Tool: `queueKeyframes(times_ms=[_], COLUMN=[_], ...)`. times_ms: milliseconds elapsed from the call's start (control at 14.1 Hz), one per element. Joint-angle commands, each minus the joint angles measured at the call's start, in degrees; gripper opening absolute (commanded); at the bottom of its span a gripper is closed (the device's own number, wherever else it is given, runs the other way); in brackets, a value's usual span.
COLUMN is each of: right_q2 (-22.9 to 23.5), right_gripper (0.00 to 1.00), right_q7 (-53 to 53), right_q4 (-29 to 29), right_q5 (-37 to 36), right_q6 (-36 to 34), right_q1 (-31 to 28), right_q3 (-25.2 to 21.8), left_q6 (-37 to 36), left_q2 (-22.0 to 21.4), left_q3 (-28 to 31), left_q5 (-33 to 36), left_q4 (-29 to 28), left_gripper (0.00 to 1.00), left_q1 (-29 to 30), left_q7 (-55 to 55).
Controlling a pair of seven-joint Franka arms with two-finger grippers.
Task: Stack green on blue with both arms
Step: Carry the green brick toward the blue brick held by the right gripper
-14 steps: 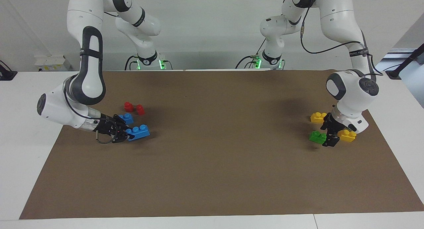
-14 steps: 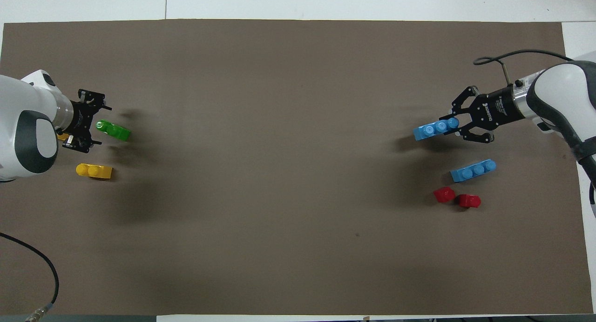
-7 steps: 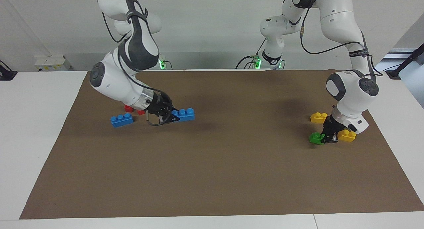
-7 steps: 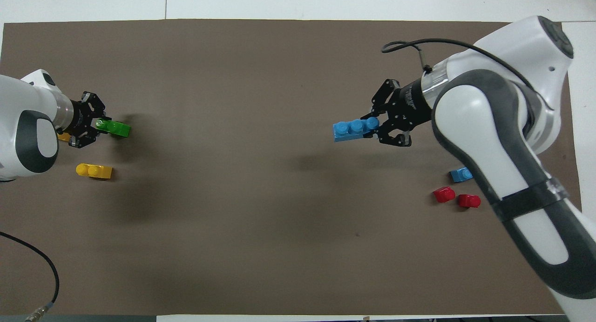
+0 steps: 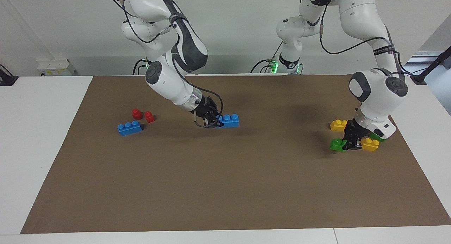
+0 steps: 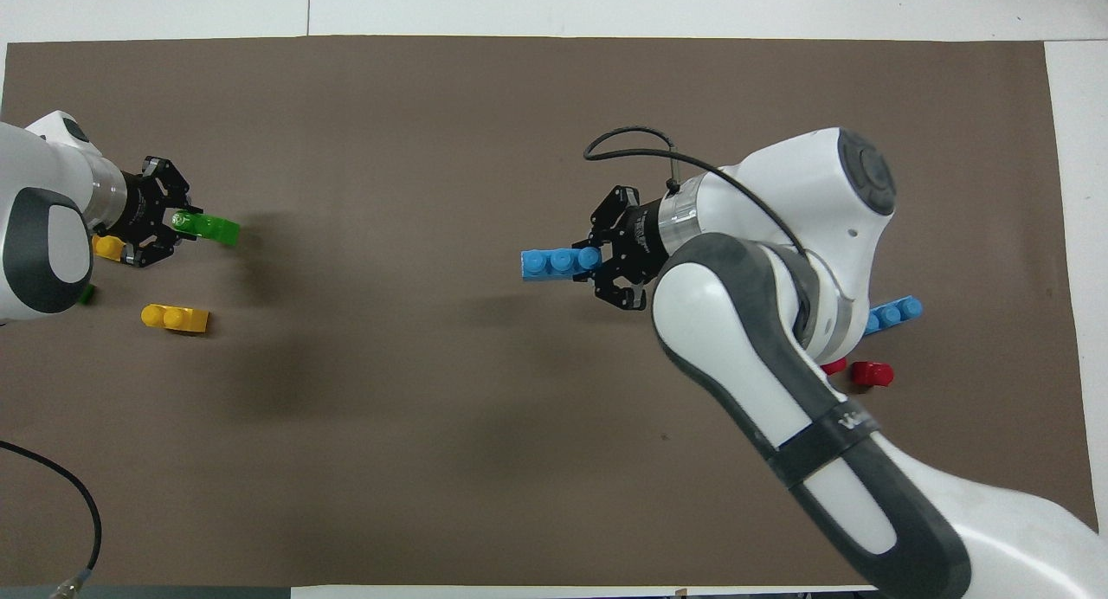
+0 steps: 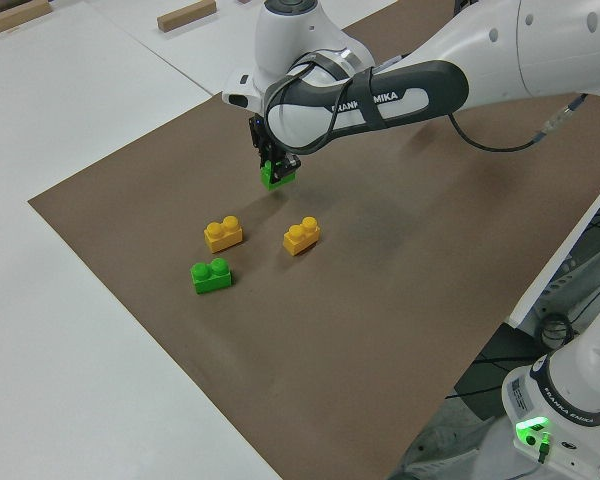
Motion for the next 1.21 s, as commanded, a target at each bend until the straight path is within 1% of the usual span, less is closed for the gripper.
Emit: queueKeyframes(times_ms=[0, 213, 355, 497, 568, 781, 923, 1137], right_q2=[-2.79, -2.18, -1.3, -0.07, 0.54, 0.81, 1.86, 2.39], right_gripper=[0.0, 0.0, 0.0, 0.0, 0.0, 0.0, 0.0, 0.0], right_q7=[-0.41, 0.02, 1.16, 4.14, 5.03, 4.42, 3.2, 1.96], right_q4=[-7.71, -10.44, -11.15, -11.15, -11.32, -12.38, -12.38, -13.78], right_q5=[5.31, 7.51, 7.61, 7.61, 7.61, 7.61, 7.61, 7.61], right_q6=[10.62, 16.26, 18.73, 20.83, 22.67, 23.13, 23.4, 25.41], right_q1=[5.37, 8.2, 8.99, 10.48, 11.36, 11.37, 11.46, 11.46], right_q3=[-0.14, -0.14, -0.14, -0.23, -0.23, -0.23, -0.23, -0.14], left_q6=[-6.34, -11.27, -13.21, -14.79, -14.8, -13.66, -12.17, -7.78], left_q2=[-5.56, -9.7, -11.63, -12.52, -12.7, -13.58, -14.1, -16.03], left_q3=[0.52, 0.52, 0.61, 0.61, 0.69, 0.69, 0.69, 0.69], left_q5=[0.12, 0.12, 0.12, 0.12, 0.2, 0.47, 0.82, 1.08], left_q4=[-0.87, -0.96, -1.13, -1.4, -1.83, -3.33, -4.47, -9.03], left_gripper=[0.0, 0.0, 0.0, 0.0, 0.0, 0.0, 0.0, 0.0], left_q1=[-4.06, -8.8, -13.01, -17.49, -19.87, -26.11, -29.54, -33.68], left_q7=[-7.27, -14.82, -21.32, -27.12, -30.81, -39.0, -43.39, -45.87])
